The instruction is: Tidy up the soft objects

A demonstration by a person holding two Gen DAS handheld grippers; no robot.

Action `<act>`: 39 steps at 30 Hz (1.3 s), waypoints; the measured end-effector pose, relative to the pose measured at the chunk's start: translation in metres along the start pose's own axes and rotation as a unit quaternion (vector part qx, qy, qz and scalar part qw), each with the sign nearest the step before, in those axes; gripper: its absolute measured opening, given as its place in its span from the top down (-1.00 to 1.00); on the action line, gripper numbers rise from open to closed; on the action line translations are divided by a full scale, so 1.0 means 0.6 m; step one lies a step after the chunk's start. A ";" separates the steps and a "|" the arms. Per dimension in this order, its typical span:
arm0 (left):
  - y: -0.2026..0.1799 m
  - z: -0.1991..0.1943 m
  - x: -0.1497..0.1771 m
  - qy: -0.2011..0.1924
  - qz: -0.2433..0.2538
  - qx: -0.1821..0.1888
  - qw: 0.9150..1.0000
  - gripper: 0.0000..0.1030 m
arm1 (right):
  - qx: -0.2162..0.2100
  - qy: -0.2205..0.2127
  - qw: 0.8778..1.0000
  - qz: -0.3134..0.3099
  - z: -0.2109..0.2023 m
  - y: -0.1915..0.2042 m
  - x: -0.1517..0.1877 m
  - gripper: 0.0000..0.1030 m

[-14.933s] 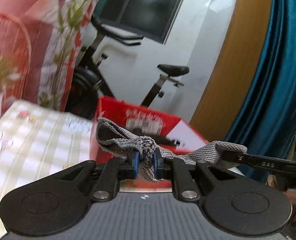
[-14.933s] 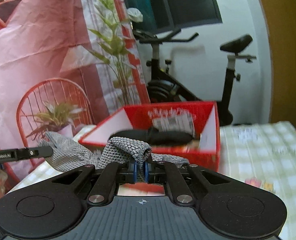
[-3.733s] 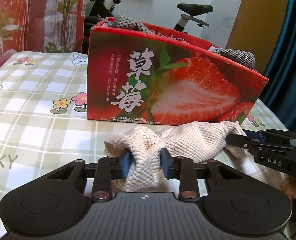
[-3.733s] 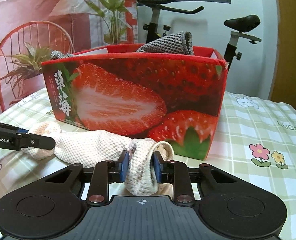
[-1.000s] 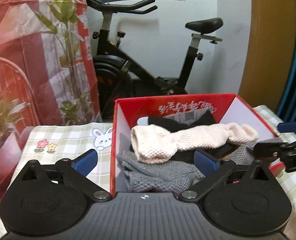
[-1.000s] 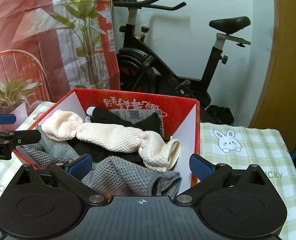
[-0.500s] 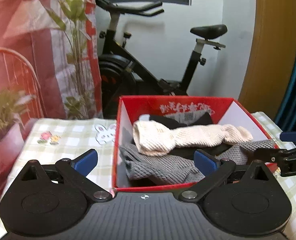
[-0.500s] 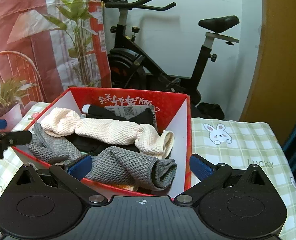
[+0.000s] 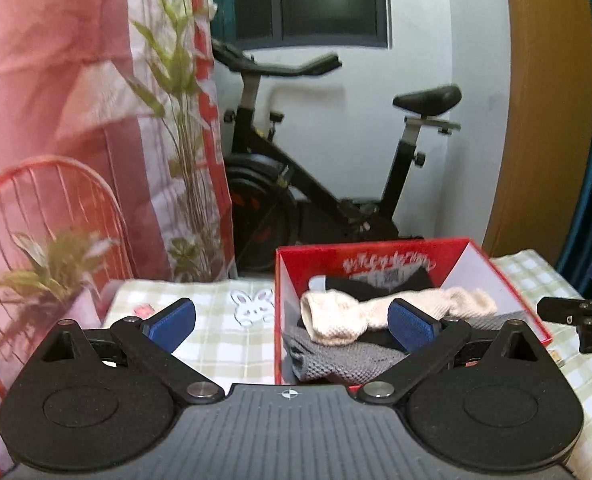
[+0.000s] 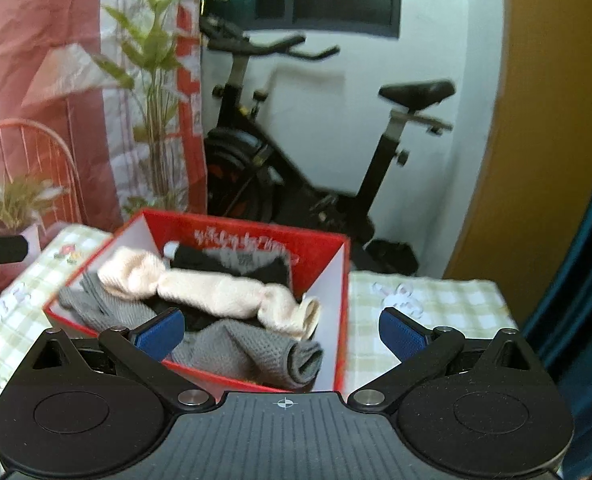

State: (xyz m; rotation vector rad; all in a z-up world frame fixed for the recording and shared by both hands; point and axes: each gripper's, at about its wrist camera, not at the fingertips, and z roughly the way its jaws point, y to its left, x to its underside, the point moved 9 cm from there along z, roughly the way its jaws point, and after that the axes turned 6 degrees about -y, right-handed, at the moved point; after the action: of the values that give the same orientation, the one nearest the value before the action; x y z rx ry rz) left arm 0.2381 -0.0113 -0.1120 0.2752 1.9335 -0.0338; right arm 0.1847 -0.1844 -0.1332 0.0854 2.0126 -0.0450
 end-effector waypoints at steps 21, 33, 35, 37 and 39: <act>-0.010 -0.310 -0.103 -0.123 -0.011 -0.039 0.992 -1.00 | 0.028 -0.128 0.990 0.057 -0.321 0.022 -0.114 -0.99; -0.010 -0.312 -0.092 -0.116 -0.005 -0.050 0.992 -1.00 | 0.024 -0.127 0.991 0.045 -0.332 0.036 -0.106 -0.99; -0.004 -0.309 -0.090 -0.113 -0.005 -0.052 0.992 -1.00 | 0.020 -0.127 0.990 0.049 -0.332 0.036 -0.104 -0.99; -0.001 -0.309 -0.089 -0.112 -0.007 -0.053 0.992 -1.00 | 0.017 -0.126 0.991 0.049 -0.328 0.035 -0.102 -0.99; -0.001 -0.309 -0.088 -0.112 -0.008 -0.053 0.992 -1.00 | 0.017 -0.123 0.991 0.047 -0.326 0.038 -0.100 -0.99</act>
State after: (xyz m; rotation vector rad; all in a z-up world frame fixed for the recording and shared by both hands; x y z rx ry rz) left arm 0.0864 0.0077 0.0061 0.1781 1.7086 0.0268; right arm 0.0361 -0.1506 0.0052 0.1869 1.7595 -0.0280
